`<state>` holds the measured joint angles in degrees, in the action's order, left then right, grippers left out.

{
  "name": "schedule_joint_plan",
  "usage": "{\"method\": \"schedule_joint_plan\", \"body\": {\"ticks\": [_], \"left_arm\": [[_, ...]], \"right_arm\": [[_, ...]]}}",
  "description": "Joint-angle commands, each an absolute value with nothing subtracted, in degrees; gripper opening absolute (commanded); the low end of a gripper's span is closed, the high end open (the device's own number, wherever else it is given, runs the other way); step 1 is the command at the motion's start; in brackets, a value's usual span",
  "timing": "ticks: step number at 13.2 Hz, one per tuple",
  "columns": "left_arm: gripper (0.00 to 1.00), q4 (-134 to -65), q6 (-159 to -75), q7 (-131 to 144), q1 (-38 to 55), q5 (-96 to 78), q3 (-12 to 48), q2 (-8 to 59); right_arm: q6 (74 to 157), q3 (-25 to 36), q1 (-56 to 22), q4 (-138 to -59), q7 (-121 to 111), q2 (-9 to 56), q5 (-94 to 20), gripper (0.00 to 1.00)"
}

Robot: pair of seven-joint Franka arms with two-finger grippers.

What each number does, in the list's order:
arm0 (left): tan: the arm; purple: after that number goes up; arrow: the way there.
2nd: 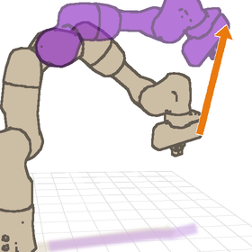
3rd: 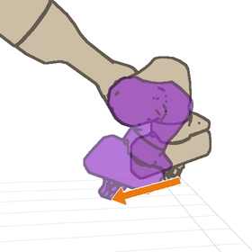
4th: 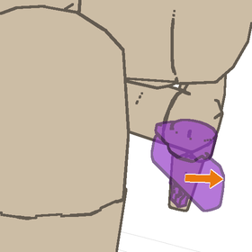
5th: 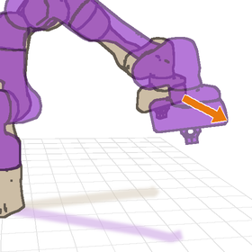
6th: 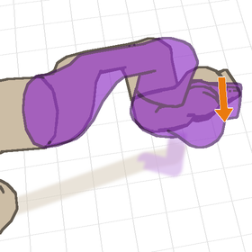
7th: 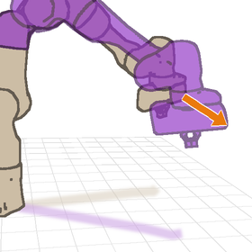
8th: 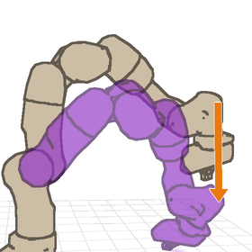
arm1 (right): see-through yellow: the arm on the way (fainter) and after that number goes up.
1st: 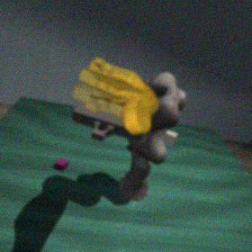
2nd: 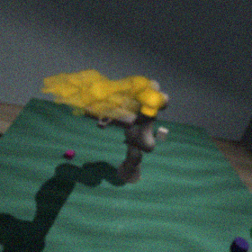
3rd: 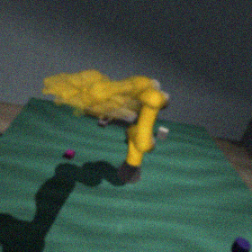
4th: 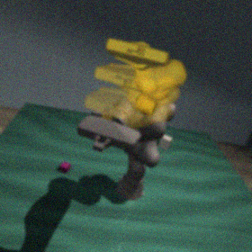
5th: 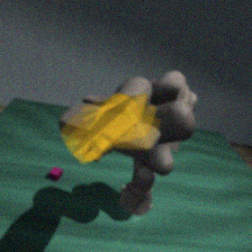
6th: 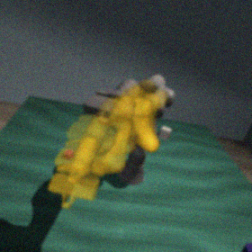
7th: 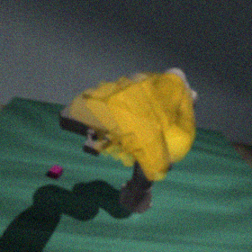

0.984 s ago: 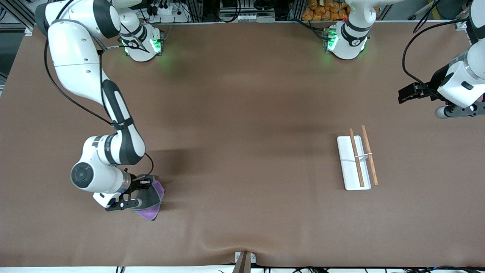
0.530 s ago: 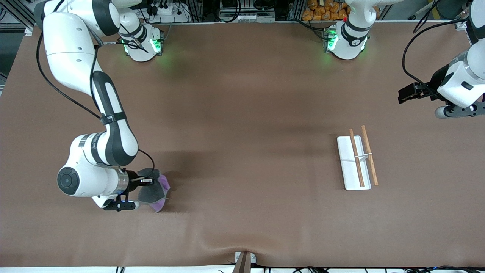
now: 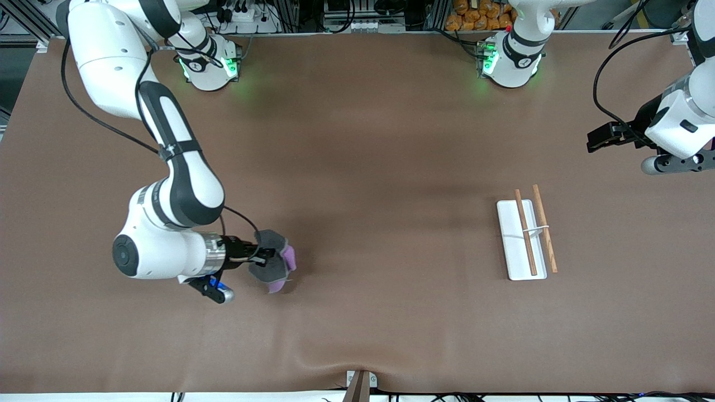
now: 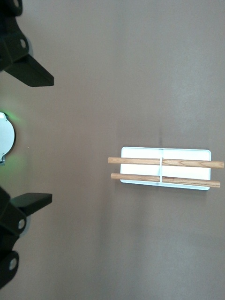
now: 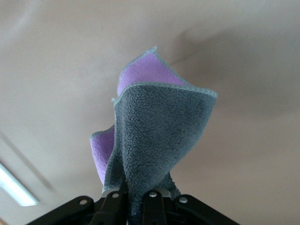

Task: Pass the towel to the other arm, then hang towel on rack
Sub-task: 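Lift the towel with the right gripper while the left gripper approaches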

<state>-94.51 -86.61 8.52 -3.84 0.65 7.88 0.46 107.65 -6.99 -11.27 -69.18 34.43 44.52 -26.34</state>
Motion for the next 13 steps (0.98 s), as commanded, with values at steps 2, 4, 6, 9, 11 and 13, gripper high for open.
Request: {"method": "schedule_joint_plan", "body": {"ticks": [2,4,6,9,11,13], "left_arm": [[1.00,-94.66,-87.10,7.38,-4.31,0.62,8.00,0.09],[1.00,-94.22,-87.10,7.38,-4.22,0.70,8.00,0.70],[1.00,-93.00,-87.19,7.91,-3.87,0.70,8.09,2.02],[1.00,-87.64,-87.71,8.87,-3.34,-0.17,8.52,7.54],[1.00,-85.44,-90.16,11.06,-3.25,-2.97,8.61,10.88],[1.00,-85.43,-92.98,11.43,-3.43,-8.58,8.53,13.43]], "right_arm": [[107.58,-11.16,-10.89,-66.89,47.00,43.95,-31.88,0.00],[112.47,-11.34,-12.56,-66.80,54.01,44.03,-35.58,0.00],[117.92,-11.43,-15.80,-66.71,61.31,44.03,-37.52,0.00],[128.46,-11.34,-22.13,-66.71,71.69,44.21,-39.98,0.00],[134.79,-11.34,-25.73,-66.71,76.27,44.47,-40.43,0.00],[141.38,-11.34,-28.64,-66.71,80.31,44.73,-41.57,0.00]]}}
